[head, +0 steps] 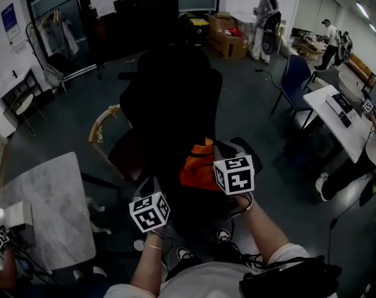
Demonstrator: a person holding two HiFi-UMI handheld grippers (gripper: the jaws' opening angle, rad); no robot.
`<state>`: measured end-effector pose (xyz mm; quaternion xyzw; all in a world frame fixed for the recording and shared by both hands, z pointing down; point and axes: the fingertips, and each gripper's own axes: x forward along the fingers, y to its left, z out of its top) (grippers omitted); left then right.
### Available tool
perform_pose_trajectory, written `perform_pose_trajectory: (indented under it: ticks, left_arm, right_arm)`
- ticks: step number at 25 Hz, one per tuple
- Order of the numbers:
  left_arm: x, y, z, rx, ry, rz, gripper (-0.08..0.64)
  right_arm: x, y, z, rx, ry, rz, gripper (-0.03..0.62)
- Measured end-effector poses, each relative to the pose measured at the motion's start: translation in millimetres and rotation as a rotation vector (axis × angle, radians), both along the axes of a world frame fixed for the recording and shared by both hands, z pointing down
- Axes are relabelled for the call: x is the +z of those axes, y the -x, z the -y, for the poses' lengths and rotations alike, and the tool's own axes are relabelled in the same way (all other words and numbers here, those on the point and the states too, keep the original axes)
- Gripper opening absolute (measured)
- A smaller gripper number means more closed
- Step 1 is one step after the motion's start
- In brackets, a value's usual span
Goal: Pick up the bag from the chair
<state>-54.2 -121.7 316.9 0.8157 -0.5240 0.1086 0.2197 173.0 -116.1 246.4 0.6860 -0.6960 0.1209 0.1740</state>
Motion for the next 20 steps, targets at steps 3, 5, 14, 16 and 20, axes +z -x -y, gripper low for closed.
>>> perform_pose_trajectory:
  ticks: [3,5,14,16,20]
  left_arm:
    - [-9.7,-15.2,-2.2,0.052,0.001,-0.021,0.018]
    - [-17.1,-24.1,-7.9,0.081,-0.005,-0.026,0.018]
    - [-39.4,-83.1,-67.2,0.201,-0.038,0.003,0.018]
    - [-38.8,-98.1,-87.7,0.219,-0.032,0.011,0.018]
    - [-41.5,-121.1,-125.5,0.252,-0.032,0.043,0.018]
  right_arm:
    - [-15.9,-10.4,-14.5,0.033,-0.016,0.013,0.037]
    - [-24.3,-15.4,-26.6,0.050,-0.024,0.013,0.037]
    - [-37.9,-45.6,-96.0,0.095,-0.058,0.074,0.037]
    - [-35.7,-53.1,-116.9,0.097,-0.056,0.092,0.037]
    - [-41.1,-64.0,-156.4,0.103,-0.077,0.099,0.037]
